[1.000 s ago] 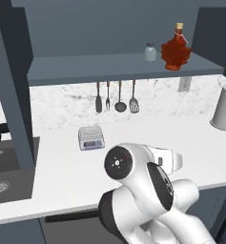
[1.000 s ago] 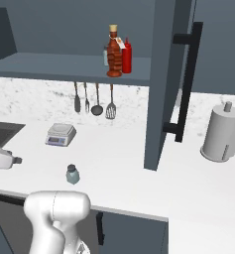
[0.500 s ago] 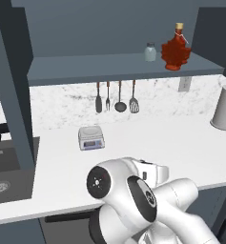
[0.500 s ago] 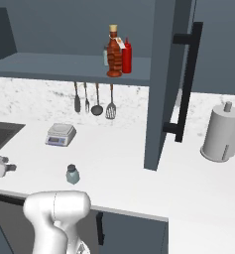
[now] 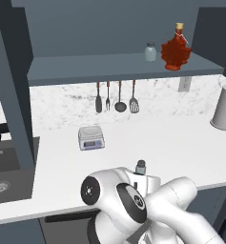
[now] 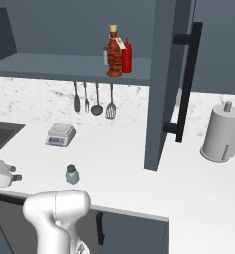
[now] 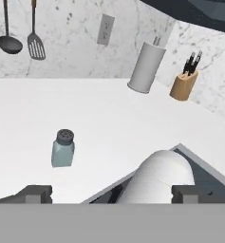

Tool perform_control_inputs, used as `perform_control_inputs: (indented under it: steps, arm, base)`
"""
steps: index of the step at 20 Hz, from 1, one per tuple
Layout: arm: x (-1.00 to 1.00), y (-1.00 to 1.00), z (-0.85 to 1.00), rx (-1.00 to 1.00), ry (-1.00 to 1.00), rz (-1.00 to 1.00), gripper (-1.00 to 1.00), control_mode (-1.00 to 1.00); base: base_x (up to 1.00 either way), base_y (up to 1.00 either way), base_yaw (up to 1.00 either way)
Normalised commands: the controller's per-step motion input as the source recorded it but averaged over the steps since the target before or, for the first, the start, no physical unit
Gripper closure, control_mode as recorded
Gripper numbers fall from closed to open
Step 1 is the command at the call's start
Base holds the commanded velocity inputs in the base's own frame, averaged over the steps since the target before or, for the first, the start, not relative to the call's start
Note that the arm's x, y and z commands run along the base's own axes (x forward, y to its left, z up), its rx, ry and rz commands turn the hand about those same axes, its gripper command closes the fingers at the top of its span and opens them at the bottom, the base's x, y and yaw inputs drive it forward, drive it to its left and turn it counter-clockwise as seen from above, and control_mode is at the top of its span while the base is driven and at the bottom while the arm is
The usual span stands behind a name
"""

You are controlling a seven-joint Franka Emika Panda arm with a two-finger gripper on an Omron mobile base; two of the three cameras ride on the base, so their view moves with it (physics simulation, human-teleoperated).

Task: Put the shaker and condiment bottle from the counter next to their counterparts in the cabinet.

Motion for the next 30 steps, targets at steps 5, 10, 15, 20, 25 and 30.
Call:
perform_control_inputs:
  steps: [5, 10, 15, 20, 25, 30]
  arm:
    - [0.02, -0.23, -0.27, 0.00, -0.26, -0.04, -1.00, -1.00]
    - [0.07, -0.11, -0.25, 0.00, -0.23, -0.11, -1.00, -1.00]
    - [0.32, -0.20, -0.04, 0.05, -0.04, -0.12, -1.00, -1.00]
    - [0.55, -0.08, 0.00, 0.04, 0.00, -0.20, -1.00, -1.00]
    - [0.35, 0.01, -0.05, 0.00, -0.03, -0.29, -1.00, -1.00]
    - [0.46, 0.01, -0.09, 0.00, -0.01, -0.38, -1.00, -1.00]
  base:
    - [0.00, 0.00, 0.00]
    - [0.00, 0.00, 0.00]
    - [0.00, 0.00, 0.00]
    - [0.00, 0.00, 0.00]
    - [0.00, 0.00, 0.00]
    - [0.00, 0.00, 0.00]
